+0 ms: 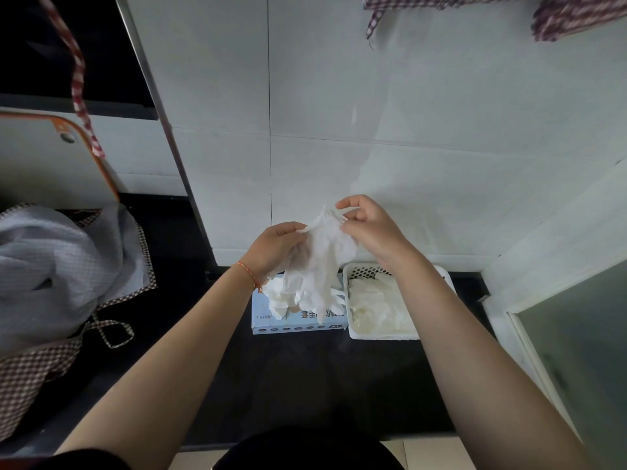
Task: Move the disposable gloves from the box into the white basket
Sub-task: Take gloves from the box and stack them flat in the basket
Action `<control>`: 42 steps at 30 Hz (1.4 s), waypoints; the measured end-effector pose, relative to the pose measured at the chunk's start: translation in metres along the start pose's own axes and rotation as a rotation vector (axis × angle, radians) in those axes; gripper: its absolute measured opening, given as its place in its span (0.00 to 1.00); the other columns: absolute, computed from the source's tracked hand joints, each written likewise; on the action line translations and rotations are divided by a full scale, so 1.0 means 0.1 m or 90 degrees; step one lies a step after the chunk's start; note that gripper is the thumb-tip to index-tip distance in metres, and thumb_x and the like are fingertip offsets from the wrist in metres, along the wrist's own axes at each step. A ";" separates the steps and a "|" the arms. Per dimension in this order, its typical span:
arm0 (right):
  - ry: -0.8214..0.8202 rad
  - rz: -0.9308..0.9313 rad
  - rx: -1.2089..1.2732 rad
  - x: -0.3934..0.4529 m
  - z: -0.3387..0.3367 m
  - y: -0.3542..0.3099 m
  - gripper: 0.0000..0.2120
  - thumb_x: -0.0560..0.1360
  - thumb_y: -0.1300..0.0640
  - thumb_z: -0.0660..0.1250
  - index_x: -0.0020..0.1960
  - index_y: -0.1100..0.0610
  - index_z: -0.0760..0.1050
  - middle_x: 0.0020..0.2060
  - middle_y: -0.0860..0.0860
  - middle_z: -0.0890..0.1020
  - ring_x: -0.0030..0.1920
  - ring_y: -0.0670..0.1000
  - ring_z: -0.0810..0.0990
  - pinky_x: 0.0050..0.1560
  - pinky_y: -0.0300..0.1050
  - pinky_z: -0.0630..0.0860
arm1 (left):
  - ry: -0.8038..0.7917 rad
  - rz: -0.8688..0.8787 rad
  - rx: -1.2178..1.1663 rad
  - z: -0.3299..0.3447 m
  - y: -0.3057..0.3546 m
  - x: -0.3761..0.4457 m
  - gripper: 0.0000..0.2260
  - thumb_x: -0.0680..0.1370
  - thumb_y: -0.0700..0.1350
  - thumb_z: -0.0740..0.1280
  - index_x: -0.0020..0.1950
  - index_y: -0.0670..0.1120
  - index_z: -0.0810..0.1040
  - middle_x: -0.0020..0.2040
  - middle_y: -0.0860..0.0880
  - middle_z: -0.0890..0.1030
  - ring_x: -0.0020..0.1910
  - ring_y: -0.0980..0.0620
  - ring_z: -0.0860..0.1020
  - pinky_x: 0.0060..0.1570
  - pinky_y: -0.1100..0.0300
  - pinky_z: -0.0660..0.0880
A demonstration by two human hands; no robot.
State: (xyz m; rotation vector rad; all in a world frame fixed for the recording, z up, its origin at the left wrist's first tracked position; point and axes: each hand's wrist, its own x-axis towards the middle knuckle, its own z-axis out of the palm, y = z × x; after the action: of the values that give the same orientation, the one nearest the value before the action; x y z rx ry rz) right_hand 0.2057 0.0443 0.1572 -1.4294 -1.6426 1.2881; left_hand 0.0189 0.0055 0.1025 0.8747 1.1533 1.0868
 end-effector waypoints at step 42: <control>-0.025 0.256 -0.247 0.06 -1.57 2.36 0.21 0.77 0.69 0.56 0.60 0.54 0.81 0.63 0.51 0.78 0.45 0.45 0.77 0.36 0.33 0.70 | 0.042 -0.056 0.989 1.64 -1.22 1.21 0.13 0.77 0.46 0.64 0.60 0.46 0.74 0.55 0.47 0.79 0.51 0.44 0.78 0.41 0.56 0.72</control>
State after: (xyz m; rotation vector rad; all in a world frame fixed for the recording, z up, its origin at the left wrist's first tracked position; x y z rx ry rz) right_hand 0.4334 0.0810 -0.0073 -2.0634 -1.7582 1.2520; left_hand 0.2100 0.0899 -0.0100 1.8951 2.0398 -0.0804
